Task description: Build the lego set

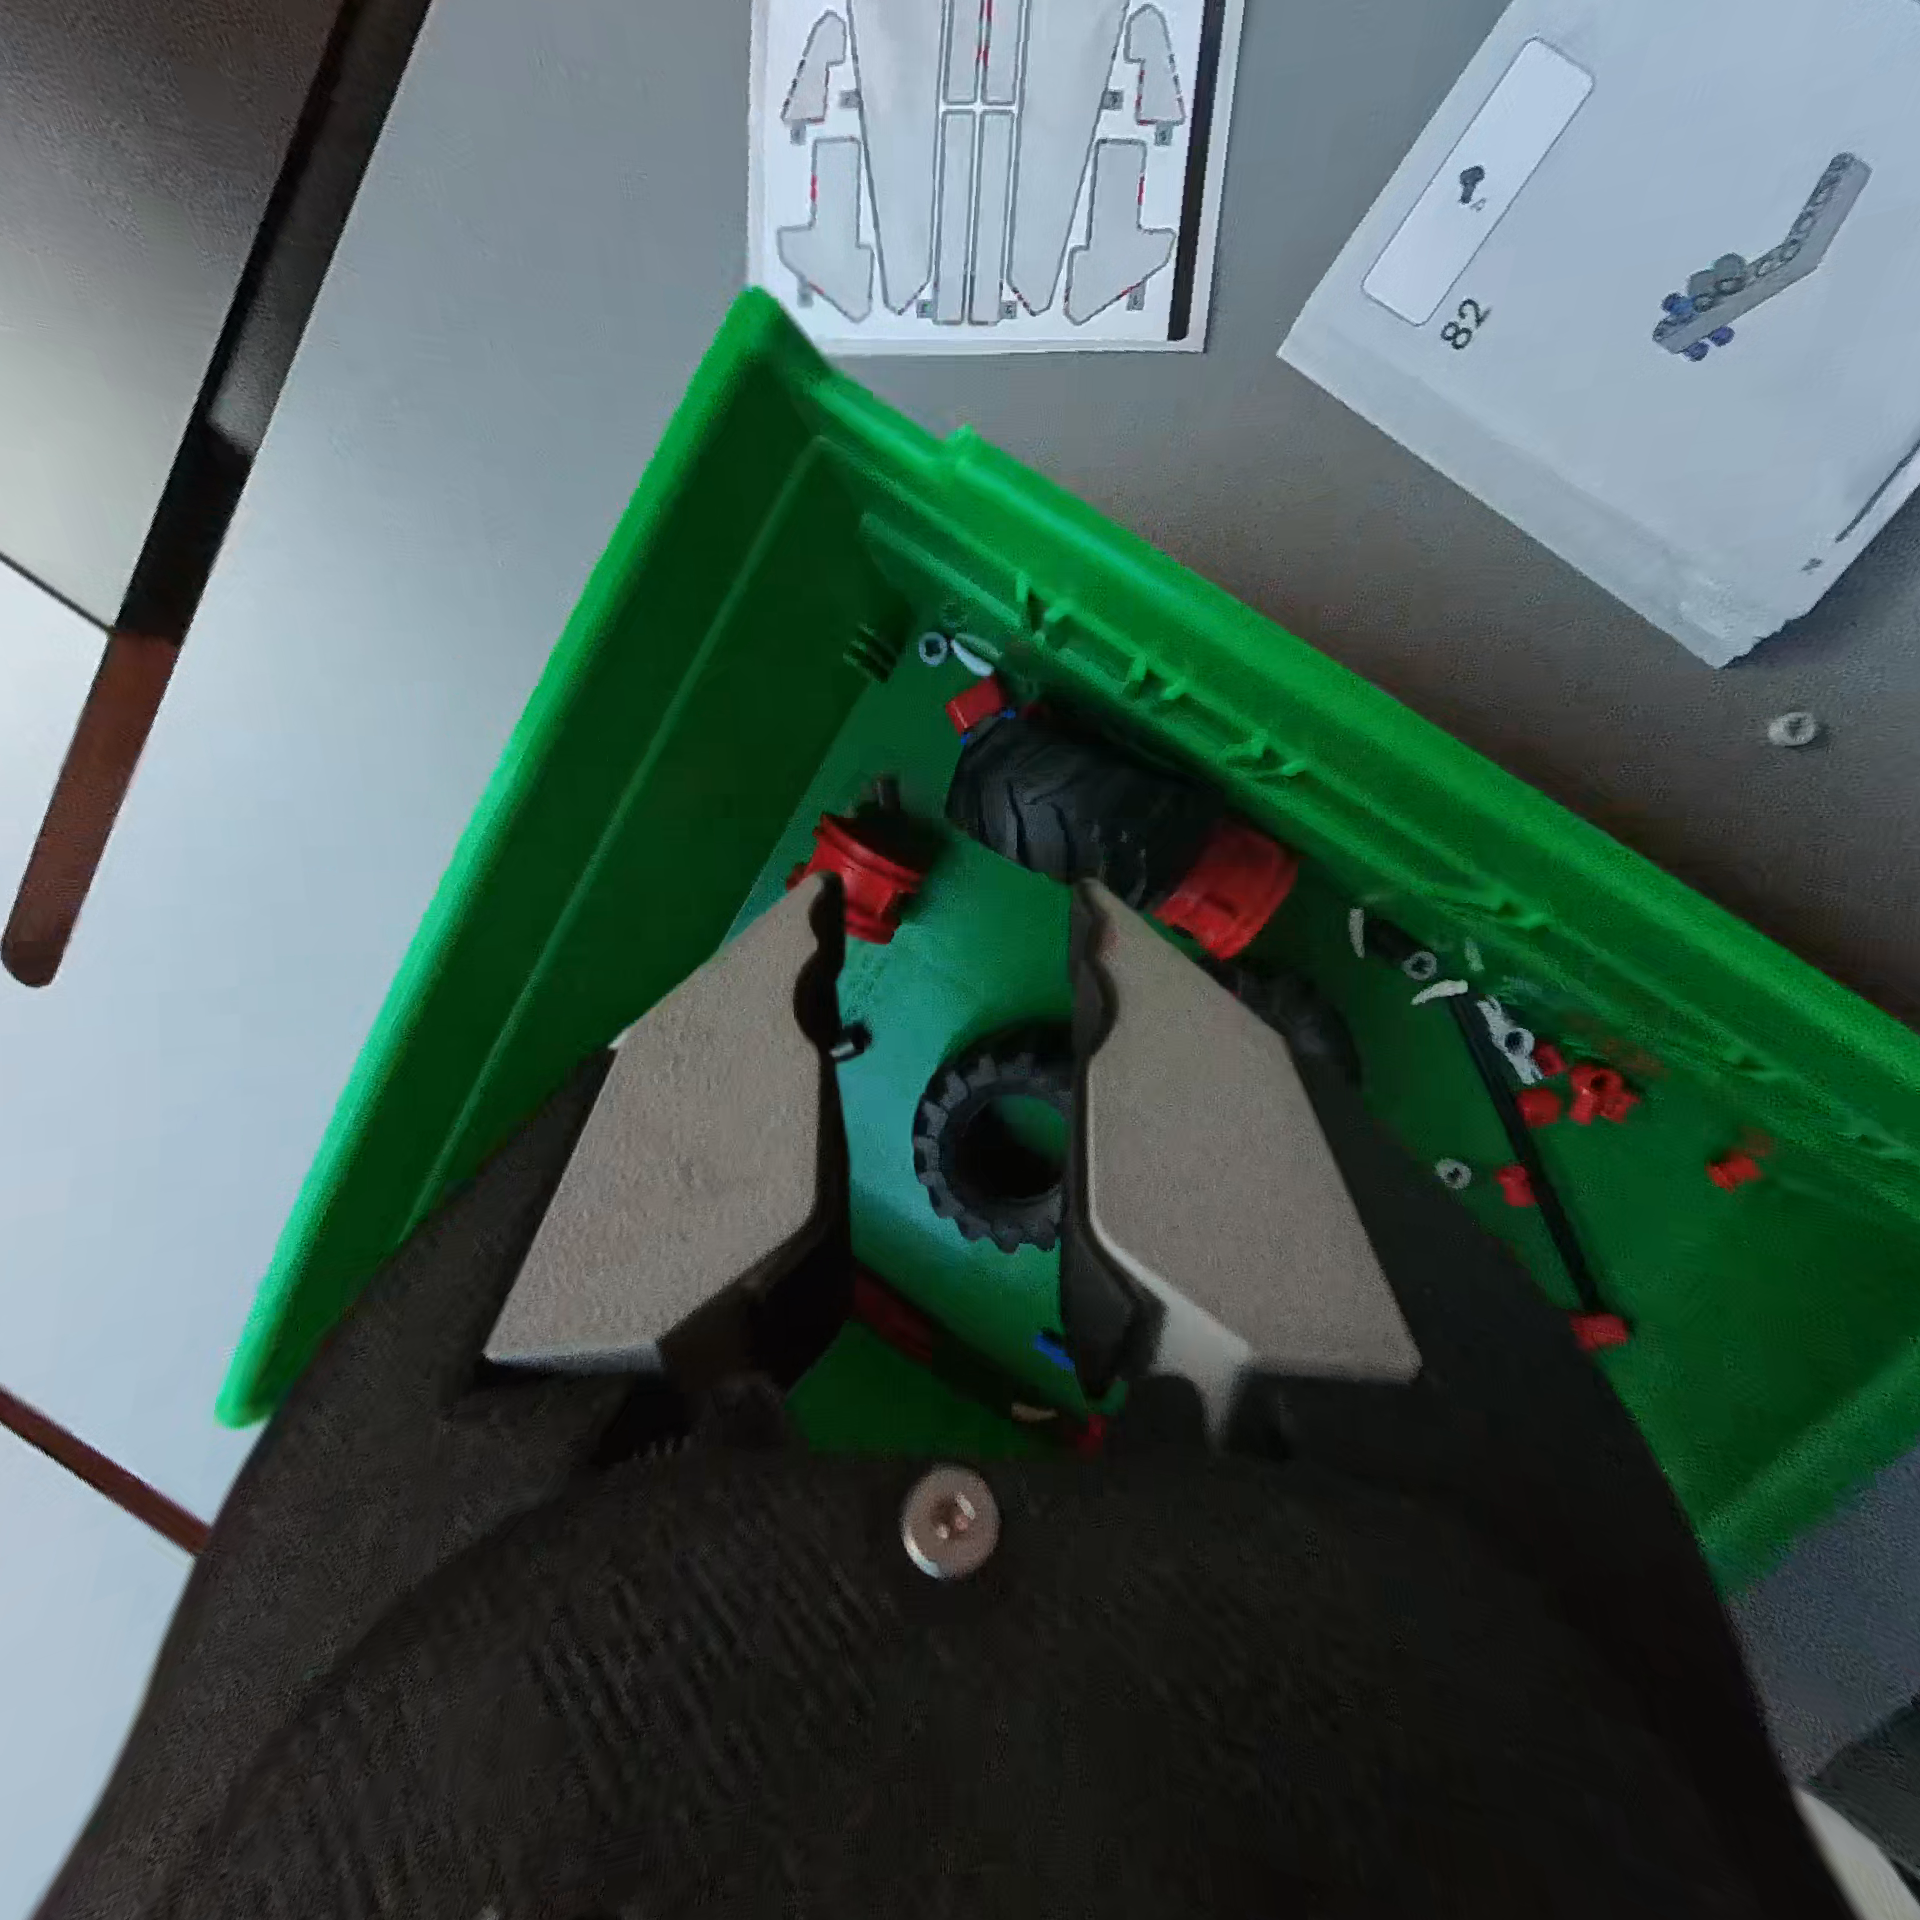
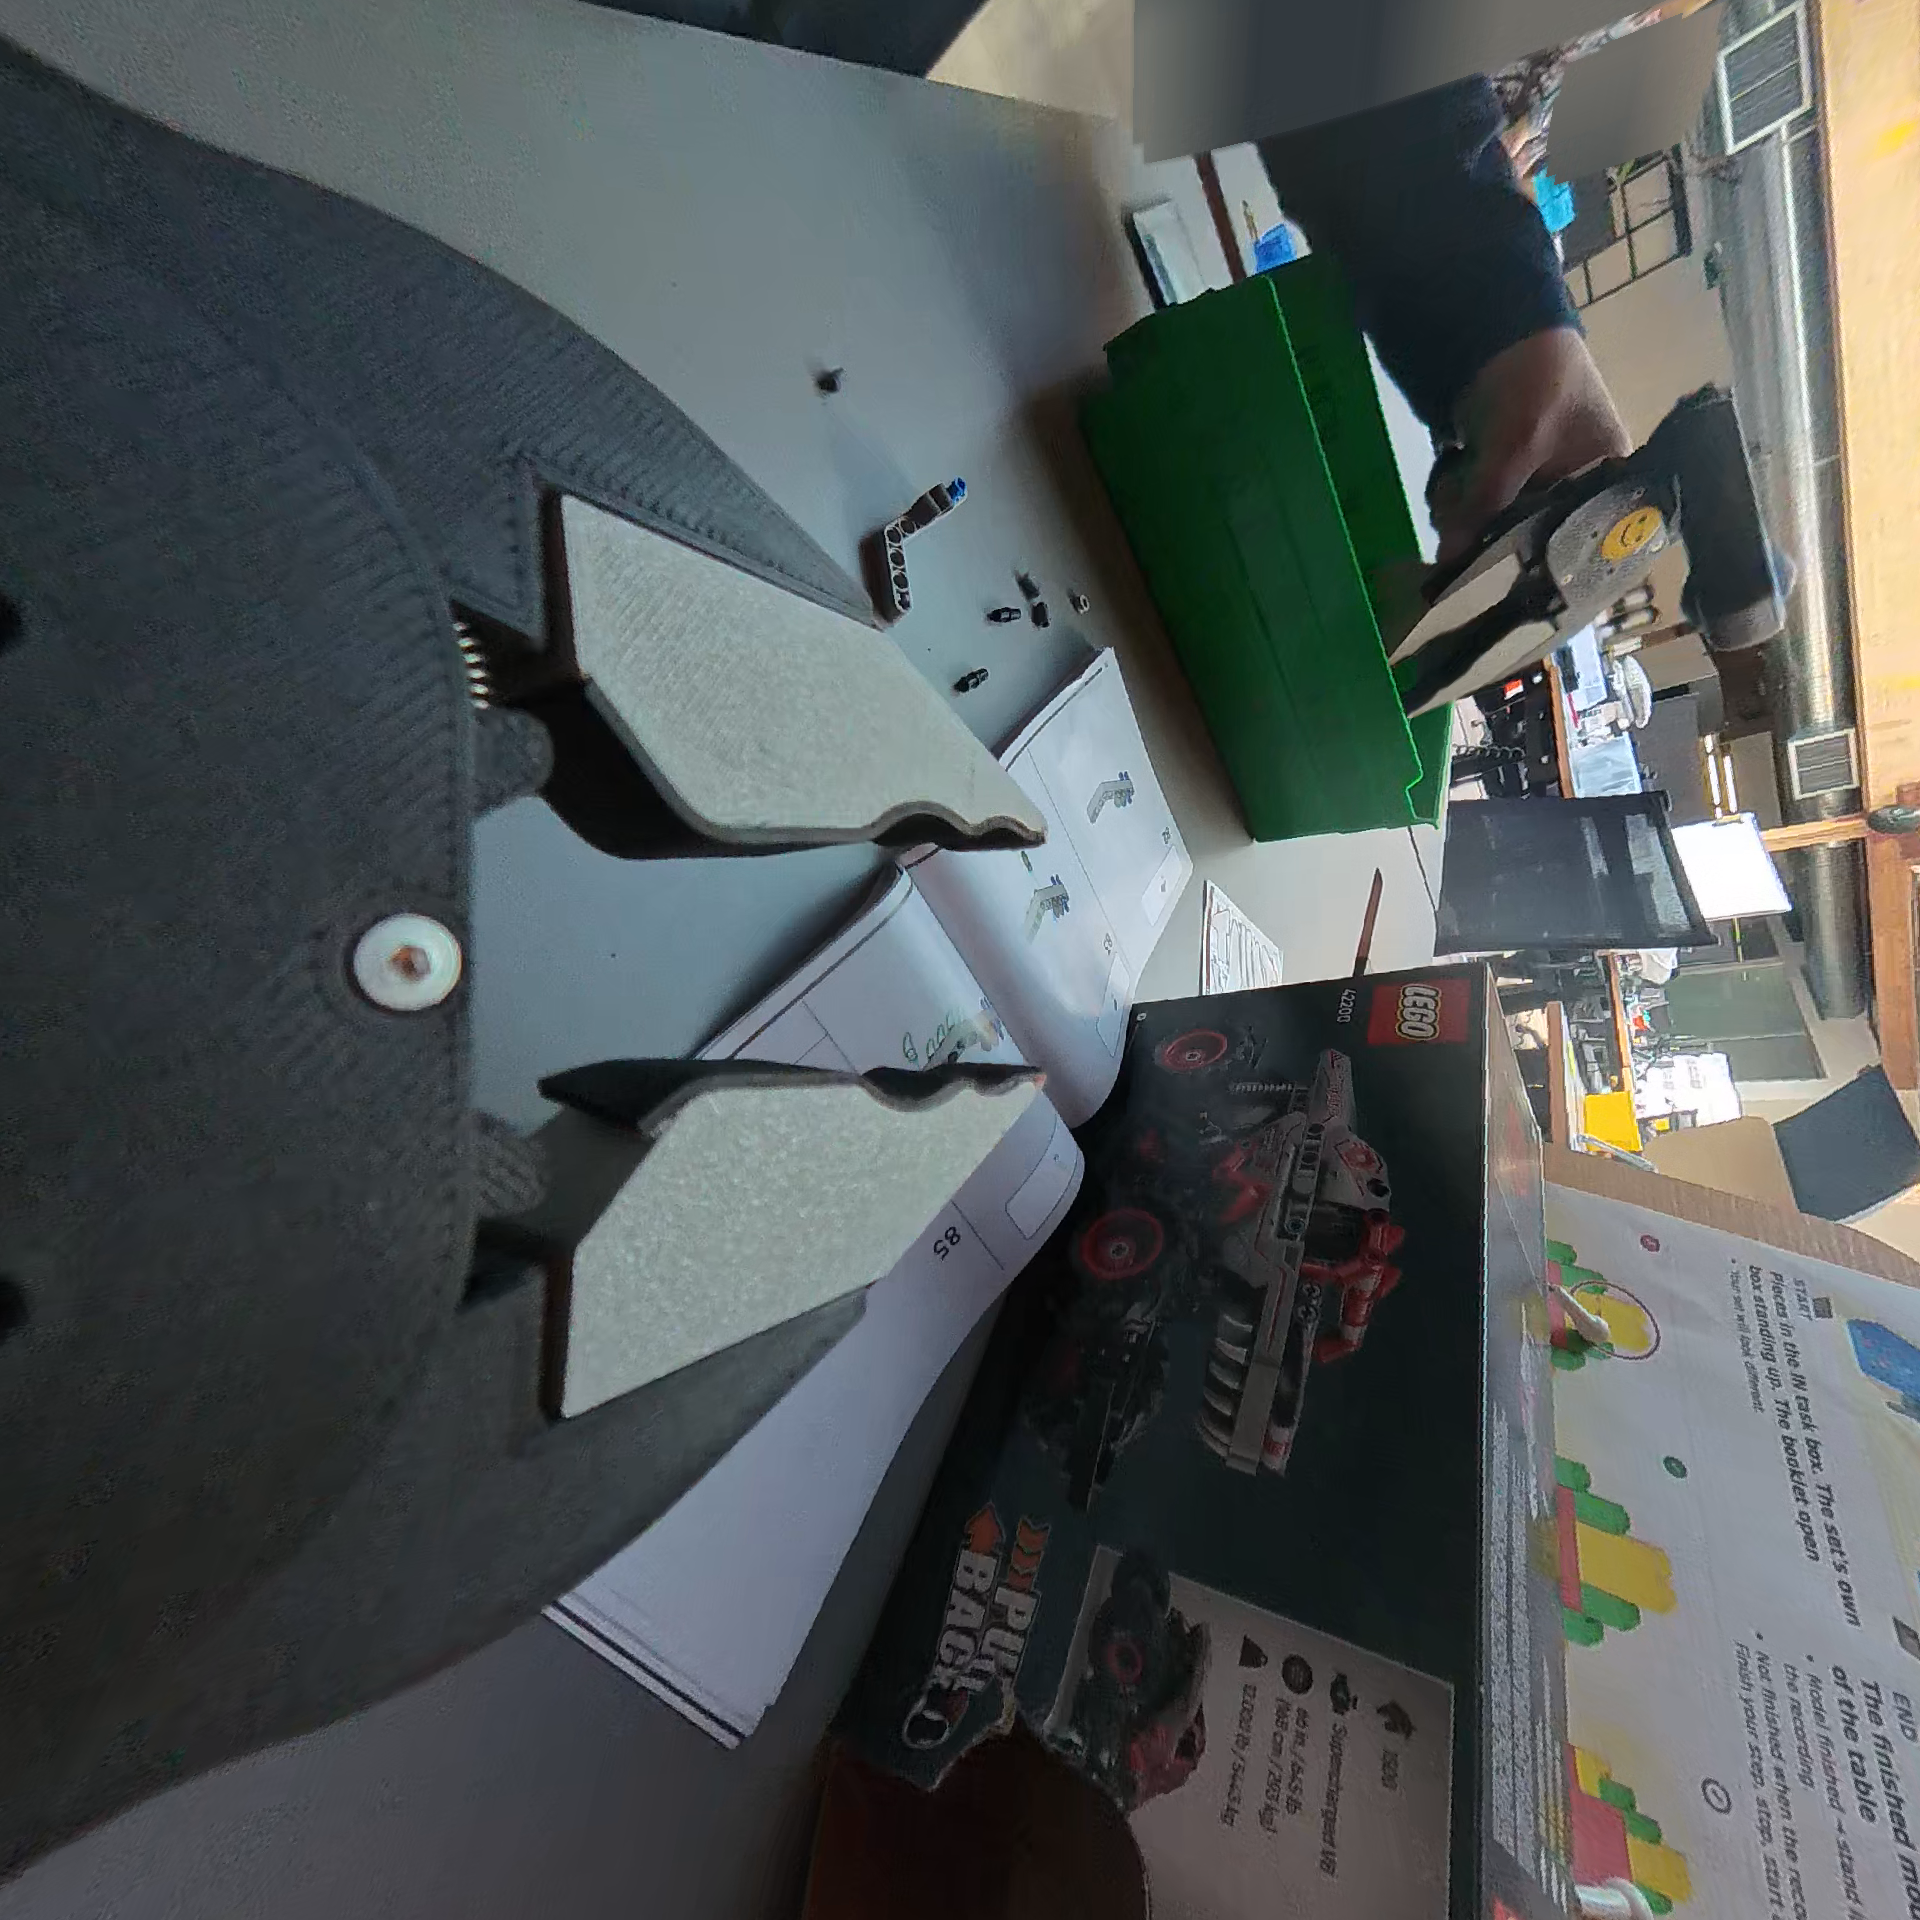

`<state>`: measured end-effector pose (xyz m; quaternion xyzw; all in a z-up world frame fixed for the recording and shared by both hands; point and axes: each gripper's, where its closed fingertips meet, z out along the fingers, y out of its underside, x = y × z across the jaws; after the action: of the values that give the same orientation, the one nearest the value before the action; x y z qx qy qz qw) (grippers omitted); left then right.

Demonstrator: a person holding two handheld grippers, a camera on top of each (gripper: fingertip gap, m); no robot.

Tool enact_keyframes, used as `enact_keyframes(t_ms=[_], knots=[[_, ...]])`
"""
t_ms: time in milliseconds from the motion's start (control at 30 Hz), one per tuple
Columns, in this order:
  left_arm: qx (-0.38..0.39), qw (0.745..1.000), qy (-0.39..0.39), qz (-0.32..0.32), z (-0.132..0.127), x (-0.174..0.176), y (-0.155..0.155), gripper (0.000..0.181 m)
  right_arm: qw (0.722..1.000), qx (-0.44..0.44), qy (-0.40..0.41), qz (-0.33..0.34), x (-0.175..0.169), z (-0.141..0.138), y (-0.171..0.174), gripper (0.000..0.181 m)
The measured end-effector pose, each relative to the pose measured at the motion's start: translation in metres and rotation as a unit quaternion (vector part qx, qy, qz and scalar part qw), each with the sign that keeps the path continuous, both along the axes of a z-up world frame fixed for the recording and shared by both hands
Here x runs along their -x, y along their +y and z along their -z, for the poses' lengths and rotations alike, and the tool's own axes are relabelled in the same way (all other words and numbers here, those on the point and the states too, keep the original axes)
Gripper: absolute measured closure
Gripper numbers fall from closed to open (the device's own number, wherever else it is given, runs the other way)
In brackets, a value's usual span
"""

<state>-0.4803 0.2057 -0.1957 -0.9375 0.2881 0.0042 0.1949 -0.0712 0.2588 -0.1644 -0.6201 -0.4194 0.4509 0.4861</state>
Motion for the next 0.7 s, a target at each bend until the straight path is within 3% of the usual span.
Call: enact_keyframes(t_ms=[33, 100, 167, 267, 400, 533, 600, 700], knots=[[0.01, 1.0, 0.005, 0.014, 0.005, -0.003, 0.004, 0.14, 1.0, 0.002, 0.0, 0.001, 0.0, 0.001, 0.0, 0.144], [-0.001, 1.0, 0.009, 0.03, 0.003, -0.005, 0.018, 0.151, 1.0, 0.005, -0.004, 0.003, 0.0, 0.003, 0.001, 0.144], [0.014, 0.998, 0.04, 0.047, 0.005, 0.005, 0.022, 0.148, 1.0, 0.004, -0.007, 0.005, -0.001, 0.004, 0.001, 0.144], [0.019, 0.997, 0.072, 0.03, 0.006, 0.024, 0.022, 0.155, 1.0, 0.002, -0.004, 0.008, -0.003, 0.003, 0.001, 0.145], [-0.028, 0.999, 0.02, 0.028, 0.004, 0.021, 0.022, 0.158, 1.0, 0.007, 0.001, 0.008, -0.004, 0.002, 0.004, 0.145], [0.025, 1.0, -0.004, 0.012, 0.024, 0.026, 0.019, 0.159, 1.0, 0.012, -0.006, -0.001, 0.001, 0.005, 0.003, 0.144], [0.085, 0.995, 0.043, 0.006, 0.044, 0.041, 0.008, 0.142, 1.0, 0.008, -0.011, -0.001, 0.001, 0.006, 0.001, 0.144], [0.127, 0.988, 0.091, 0.011, 0.053, 0.053, -0.007, 0.145, 1.0, 0.001, -0.009, 0.002, -0.001, 0.004, 0.0, 0.145]])
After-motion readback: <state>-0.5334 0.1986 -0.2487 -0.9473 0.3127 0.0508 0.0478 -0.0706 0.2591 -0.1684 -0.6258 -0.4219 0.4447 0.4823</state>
